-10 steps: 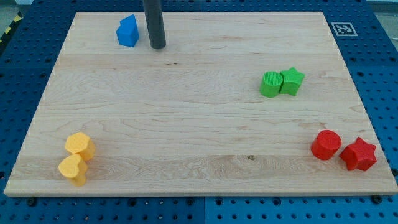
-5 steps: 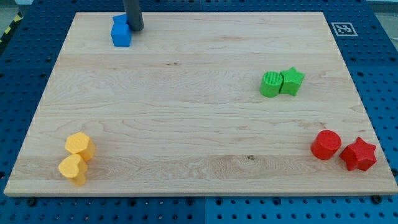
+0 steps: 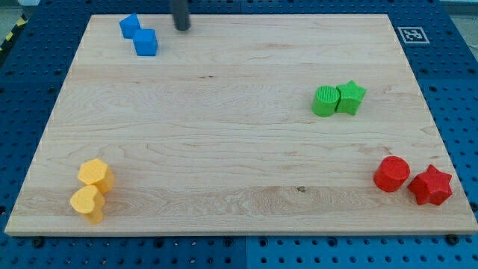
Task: Move the blue blocks to the top left
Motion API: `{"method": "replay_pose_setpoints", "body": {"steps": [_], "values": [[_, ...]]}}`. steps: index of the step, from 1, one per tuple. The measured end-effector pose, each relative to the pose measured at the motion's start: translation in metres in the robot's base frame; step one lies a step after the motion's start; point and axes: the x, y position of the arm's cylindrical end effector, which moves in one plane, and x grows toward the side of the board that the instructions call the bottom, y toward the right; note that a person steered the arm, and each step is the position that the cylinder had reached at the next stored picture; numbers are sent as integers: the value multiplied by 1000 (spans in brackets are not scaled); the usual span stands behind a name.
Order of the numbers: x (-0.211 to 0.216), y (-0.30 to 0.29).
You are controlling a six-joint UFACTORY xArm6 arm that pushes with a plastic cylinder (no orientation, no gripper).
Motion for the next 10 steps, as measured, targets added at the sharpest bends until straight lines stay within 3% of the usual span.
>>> {"method": "replay_pose_setpoints", "body": {"steps": [1,3,10], "values": [[17,19],[85,-35],[83,-62]]}}
